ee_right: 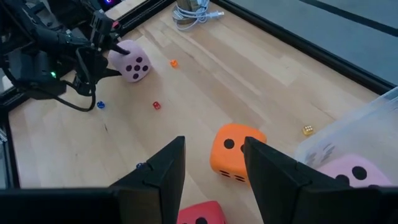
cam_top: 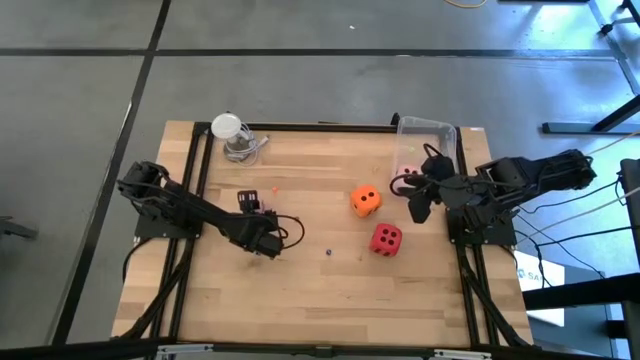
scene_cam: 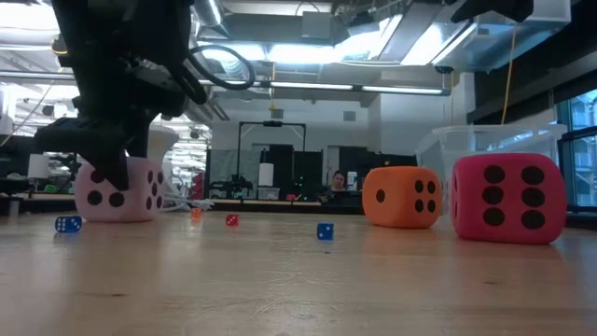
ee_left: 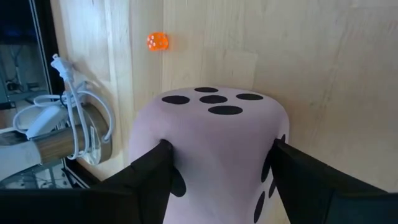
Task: Pick & Place Dice
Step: Put the large pink die into the container
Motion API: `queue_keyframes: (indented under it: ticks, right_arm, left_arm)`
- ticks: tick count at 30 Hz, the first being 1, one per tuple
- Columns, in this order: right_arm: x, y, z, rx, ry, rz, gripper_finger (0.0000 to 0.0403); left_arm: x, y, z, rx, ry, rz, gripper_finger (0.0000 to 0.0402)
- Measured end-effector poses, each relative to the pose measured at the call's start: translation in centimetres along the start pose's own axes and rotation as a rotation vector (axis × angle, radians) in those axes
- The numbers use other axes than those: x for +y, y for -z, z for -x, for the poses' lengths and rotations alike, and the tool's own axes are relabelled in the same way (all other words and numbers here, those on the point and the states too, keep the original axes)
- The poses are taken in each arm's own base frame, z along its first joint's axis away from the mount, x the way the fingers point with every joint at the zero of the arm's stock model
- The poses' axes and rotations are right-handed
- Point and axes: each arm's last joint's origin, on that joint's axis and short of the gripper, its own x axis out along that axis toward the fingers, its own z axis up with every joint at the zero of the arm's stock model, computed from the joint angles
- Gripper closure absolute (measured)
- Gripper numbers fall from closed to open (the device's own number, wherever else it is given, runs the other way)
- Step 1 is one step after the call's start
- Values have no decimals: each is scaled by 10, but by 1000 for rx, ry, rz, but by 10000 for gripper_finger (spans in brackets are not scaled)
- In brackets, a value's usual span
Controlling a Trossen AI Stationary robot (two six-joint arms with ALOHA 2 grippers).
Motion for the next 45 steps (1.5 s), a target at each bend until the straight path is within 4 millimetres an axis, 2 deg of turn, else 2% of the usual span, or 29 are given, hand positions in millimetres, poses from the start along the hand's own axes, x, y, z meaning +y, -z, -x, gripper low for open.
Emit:
queue_keyframes:
  ticks: [4, 10, 17, 23, 28, 34, 40, 45]
  right_arm:
    - [3, 1, -4, 11, 10, 9, 238]
    - [6, 2, -9, 24, 23, 19, 238]
    - [6, 2, -9, 20, 27, 15, 238]
    - [6, 2, -9, 13, 31, 2, 238]
    - [6, 2, -9, 11, 33, -4, 238]
    - [6, 2, -9, 11, 33, -4, 238]
    - [6, 2, -9, 11, 33, -7, 238]
    - [9, -1, -9, -13, 6, 36, 238]
  left_arm:
    - [0, 0, 0, 0, 3, -10, 181]
    - [0, 0, 0, 2, 6, -32, 259]
    - [1, 0, 2, 21, 16, -48, 261]
    - [8, -2, 16, 17, 80, -52, 274]
    - [32, 3, 38, -32, 169, 73, 277]
    - [66, 22, 58, -40, 395, 281, 289]
    - [96, 43, 77, -176, 495, 499, 294]
    - [116, 58, 89, -304, 570, 650, 316]
